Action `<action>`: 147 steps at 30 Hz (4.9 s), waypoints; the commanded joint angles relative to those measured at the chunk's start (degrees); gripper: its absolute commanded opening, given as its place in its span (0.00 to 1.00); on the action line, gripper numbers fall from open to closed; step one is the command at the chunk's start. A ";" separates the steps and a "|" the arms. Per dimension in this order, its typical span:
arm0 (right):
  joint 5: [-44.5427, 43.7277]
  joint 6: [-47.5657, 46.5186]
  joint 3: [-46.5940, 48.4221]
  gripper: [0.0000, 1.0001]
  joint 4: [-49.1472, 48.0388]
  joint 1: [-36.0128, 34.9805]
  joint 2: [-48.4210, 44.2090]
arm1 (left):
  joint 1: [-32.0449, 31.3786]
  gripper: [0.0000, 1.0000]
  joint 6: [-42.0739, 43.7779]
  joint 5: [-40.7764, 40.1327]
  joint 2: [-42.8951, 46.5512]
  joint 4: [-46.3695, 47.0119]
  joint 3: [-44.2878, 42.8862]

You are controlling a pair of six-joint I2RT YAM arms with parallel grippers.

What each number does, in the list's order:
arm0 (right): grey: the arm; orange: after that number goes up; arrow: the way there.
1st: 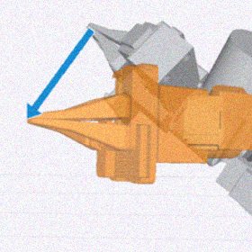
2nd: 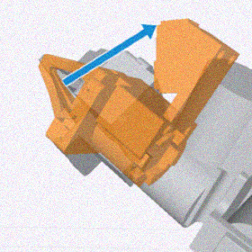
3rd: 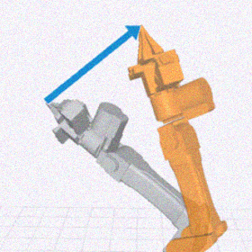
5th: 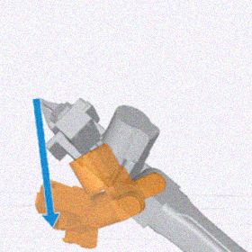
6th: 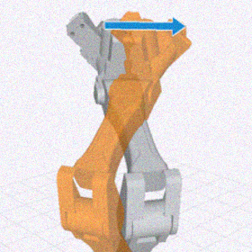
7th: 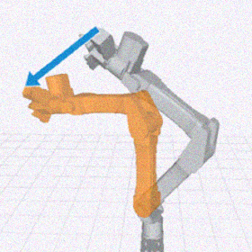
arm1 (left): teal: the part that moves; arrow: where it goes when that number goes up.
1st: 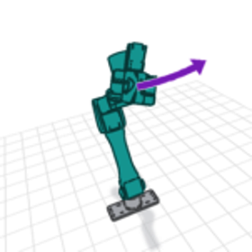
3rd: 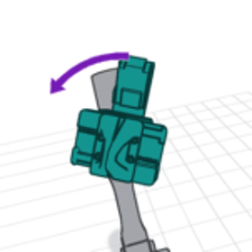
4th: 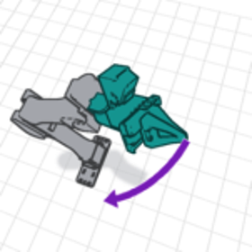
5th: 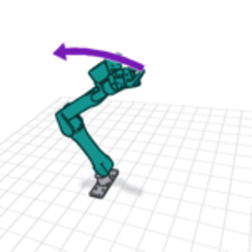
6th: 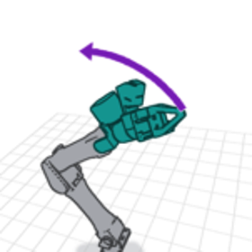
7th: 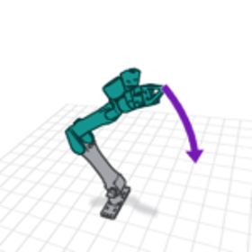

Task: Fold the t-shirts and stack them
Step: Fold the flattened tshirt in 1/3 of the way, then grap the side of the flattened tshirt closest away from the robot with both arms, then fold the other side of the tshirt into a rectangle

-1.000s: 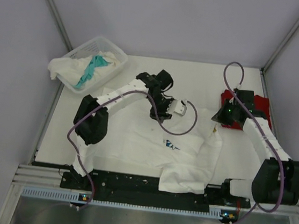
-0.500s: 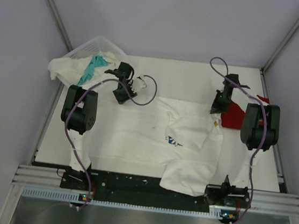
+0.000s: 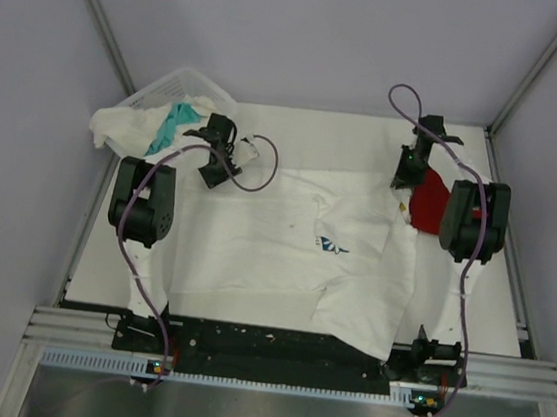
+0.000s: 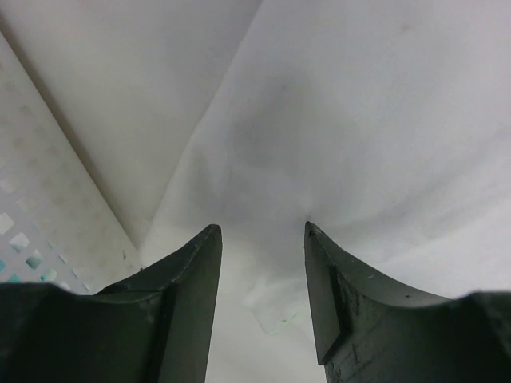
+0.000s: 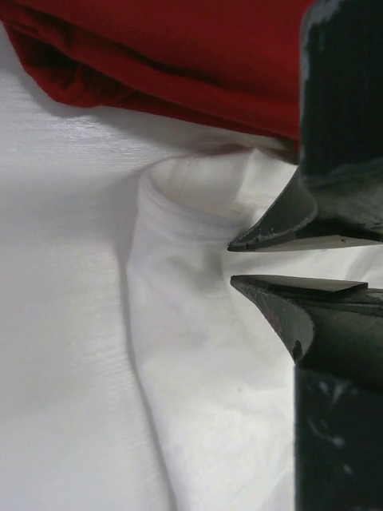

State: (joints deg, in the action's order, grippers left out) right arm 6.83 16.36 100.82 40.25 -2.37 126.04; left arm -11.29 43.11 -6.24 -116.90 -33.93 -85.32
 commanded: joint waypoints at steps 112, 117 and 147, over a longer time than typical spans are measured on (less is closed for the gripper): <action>1.08 -81.05 -30.24 0.00 -7.46 -16.44 -28.93 | 4.96 0.00 4.17 -1.23 24.53 3.17 23.62; -6.36 -71.16 -28.14 0.32 -14.57 -15.65 -24.89 | 4.87 0.23 3.91 -2.19 21.99 4.31 22.83; -6.03 4.47 -47.20 0.00 -6.50 -12.57 -44.39 | 4.61 0.25 -1.37 2.64 21.90 2.20 30.38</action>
State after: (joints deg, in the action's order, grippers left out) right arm 3.44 17.30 54.15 34.13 -14.83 81.38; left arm -6.74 42.85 -1.85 -93.49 -35.75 -55.64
